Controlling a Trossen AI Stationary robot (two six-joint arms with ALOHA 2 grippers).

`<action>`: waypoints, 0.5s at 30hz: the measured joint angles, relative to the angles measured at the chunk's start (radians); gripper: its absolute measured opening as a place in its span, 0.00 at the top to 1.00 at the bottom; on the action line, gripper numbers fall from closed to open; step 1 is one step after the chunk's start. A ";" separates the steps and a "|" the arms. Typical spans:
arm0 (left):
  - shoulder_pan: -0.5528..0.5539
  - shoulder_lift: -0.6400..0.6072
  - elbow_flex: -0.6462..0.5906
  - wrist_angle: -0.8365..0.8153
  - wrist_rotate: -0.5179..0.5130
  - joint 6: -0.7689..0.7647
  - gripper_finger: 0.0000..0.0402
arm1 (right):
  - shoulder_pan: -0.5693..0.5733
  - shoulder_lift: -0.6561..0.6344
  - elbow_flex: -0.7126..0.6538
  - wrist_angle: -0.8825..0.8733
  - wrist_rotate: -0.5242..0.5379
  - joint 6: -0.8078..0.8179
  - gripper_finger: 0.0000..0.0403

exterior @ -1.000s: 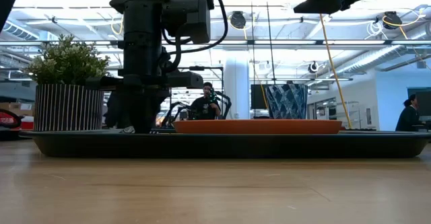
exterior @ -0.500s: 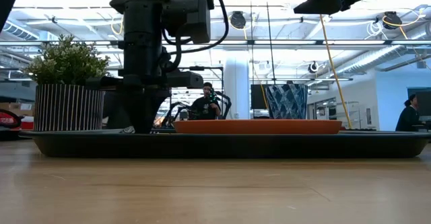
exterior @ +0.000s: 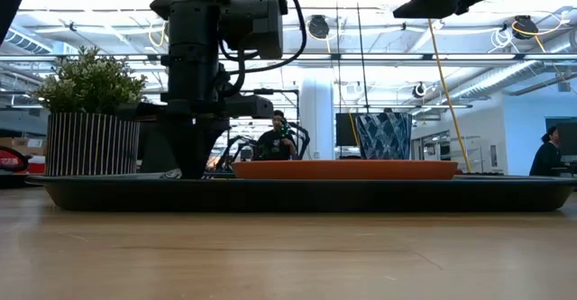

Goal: Pick and place plate/cup/fork/spoon on tray
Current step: Adjust the light orange fork on the black serving tray, then adjust the orange plate on the black serving tray

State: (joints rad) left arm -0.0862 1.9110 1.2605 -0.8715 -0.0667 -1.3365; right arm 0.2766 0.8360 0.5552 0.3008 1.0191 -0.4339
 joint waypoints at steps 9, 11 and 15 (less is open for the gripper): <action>0.025 0.000 0.058 -0.021 -0.001 0.045 0.96 | 0.000 0.000 0.000 -0.009 0.000 0.003 0.72; 0.029 0.000 0.059 -0.027 -0.001 0.045 0.96 | 0.000 0.000 0.000 -0.015 0.000 0.003 0.72; 0.029 -0.012 0.059 -0.065 -0.010 0.024 0.96 | 0.000 0.000 0.000 -0.017 0.000 0.003 0.72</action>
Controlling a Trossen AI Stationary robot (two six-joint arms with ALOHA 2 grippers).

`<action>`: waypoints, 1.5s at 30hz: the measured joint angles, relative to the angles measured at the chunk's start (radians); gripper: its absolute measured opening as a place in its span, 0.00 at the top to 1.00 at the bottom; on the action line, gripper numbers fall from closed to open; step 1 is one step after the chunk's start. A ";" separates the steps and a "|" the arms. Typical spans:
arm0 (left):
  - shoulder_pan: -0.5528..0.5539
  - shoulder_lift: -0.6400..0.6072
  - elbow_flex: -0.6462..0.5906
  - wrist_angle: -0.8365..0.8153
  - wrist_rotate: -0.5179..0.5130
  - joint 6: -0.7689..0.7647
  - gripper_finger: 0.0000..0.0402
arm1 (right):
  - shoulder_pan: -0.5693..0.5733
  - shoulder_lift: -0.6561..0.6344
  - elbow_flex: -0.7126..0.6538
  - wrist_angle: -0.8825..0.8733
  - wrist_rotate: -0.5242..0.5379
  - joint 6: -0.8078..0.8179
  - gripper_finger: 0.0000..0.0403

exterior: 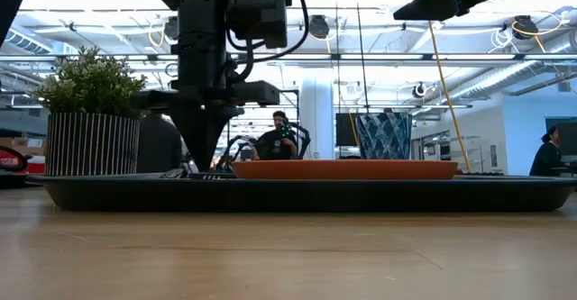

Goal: Pick and place plate/cup/fork/spoon on tray
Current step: Adjust the orange plate on the black serving tray

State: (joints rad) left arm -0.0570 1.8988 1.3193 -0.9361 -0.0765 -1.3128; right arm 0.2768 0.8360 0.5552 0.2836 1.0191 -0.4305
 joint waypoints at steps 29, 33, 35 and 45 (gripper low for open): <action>-0.323 -0.303 0.001 0.430 -0.890 0.399 0.96 | 0.262 -0.129 -0.001 -0.254 0.105 0.037 0.72; -0.374 -0.277 0.001 0.534 -1.052 0.541 0.96 | 0.282 -0.094 -0.001 -0.260 0.101 0.096 0.72; -0.400 -0.271 0.001 0.544 -1.135 0.593 0.96 | 0.282 -0.070 0.007 -0.270 0.072 0.132 0.72; -0.342 -0.262 -0.028 0.577 -1.091 0.713 0.96 | 0.139 0.097 0.199 -0.674 -0.153 0.471 0.72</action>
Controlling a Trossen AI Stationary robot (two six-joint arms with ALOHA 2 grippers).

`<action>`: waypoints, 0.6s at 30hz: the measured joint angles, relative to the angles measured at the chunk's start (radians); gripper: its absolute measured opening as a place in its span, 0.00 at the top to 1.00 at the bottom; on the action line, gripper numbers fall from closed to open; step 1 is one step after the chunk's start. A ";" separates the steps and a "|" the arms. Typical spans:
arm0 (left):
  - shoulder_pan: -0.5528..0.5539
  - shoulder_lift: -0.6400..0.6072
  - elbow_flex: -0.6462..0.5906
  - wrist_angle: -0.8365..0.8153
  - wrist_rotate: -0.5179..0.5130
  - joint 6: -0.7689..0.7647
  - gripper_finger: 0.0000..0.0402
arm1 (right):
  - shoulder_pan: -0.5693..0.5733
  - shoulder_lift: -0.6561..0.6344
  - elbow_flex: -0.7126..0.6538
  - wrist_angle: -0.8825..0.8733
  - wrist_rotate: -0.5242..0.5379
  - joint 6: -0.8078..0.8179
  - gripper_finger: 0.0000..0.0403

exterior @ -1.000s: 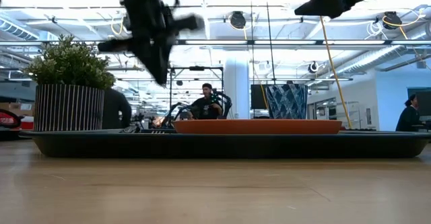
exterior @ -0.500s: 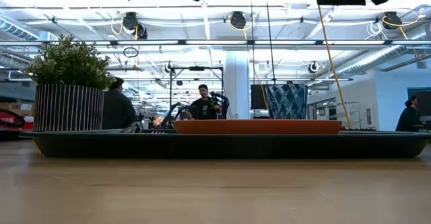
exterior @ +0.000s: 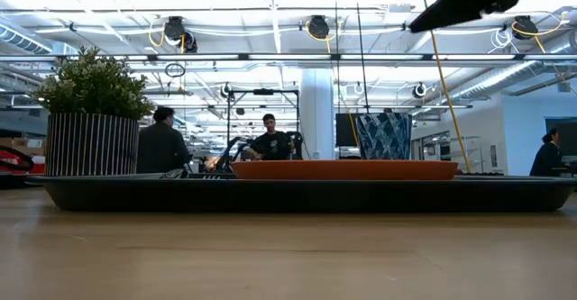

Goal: Pick and place plate/cup/fork/spoon on tray
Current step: Adjust the orange plate on the black serving tray

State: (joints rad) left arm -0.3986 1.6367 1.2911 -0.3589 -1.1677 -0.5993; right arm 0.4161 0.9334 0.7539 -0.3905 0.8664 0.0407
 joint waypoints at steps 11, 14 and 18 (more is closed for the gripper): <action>0.121 -0.002 -0.022 0.621 0.995 0.622 0.97 | -0.140 0.026 0.022 0.110 -0.031 -0.156 0.72; 0.143 -0.002 -0.022 0.633 0.983 0.677 0.95 | -0.158 0.006 0.022 0.138 -0.032 -0.158 0.72; 0.168 0.000 -0.022 0.657 0.982 0.685 0.96 | -0.184 -0.014 0.022 0.156 -0.030 -0.153 0.72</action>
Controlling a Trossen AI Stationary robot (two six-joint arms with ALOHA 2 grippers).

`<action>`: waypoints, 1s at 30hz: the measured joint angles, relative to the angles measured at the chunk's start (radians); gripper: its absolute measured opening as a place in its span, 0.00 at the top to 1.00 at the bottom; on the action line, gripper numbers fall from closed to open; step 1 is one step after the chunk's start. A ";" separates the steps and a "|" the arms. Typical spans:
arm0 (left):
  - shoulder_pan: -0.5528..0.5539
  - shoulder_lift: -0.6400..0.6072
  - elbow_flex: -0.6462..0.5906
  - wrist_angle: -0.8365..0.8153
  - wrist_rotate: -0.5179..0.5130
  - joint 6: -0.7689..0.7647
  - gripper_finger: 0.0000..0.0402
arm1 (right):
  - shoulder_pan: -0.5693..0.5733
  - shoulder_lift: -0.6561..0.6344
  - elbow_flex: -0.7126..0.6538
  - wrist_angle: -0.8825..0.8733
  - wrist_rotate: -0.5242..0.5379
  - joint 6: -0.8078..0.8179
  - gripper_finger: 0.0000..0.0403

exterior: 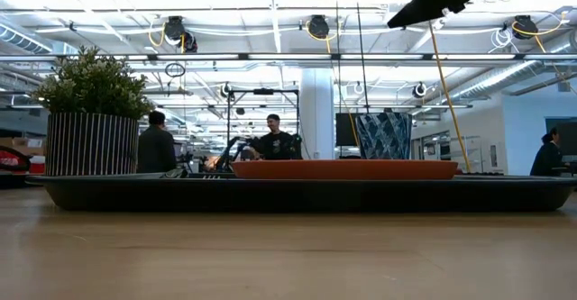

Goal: Pick and place plate/cup/fork/spoon on tray
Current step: Adjust the orange plate on the black serving tray

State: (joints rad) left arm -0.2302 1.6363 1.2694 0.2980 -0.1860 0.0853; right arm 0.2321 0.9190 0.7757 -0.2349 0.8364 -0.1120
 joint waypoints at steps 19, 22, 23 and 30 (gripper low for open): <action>0.171 -0.305 -0.582 0.494 0.025 -0.147 0.99 | -0.035 0.003 -0.002 -0.138 -0.047 0.284 0.72; 0.165 -0.424 -0.694 0.593 0.037 -0.108 0.96 | -0.036 0.021 -0.001 -0.117 -0.054 0.276 0.72; 0.163 -0.466 -0.722 0.577 0.038 -0.104 0.95 | -0.036 0.033 -0.002 -0.089 -0.053 0.272 0.72; 0.149 -0.645 -0.776 0.327 0.035 -0.125 0.94 | -0.060 0.171 0.092 -0.077 -0.113 0.245 0.72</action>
State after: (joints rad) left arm -0.0809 0.9916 0.4933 0.6252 -0.1509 -0.0400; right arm 0.1719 1.0903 0.8673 -0.3115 0.7233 0.1333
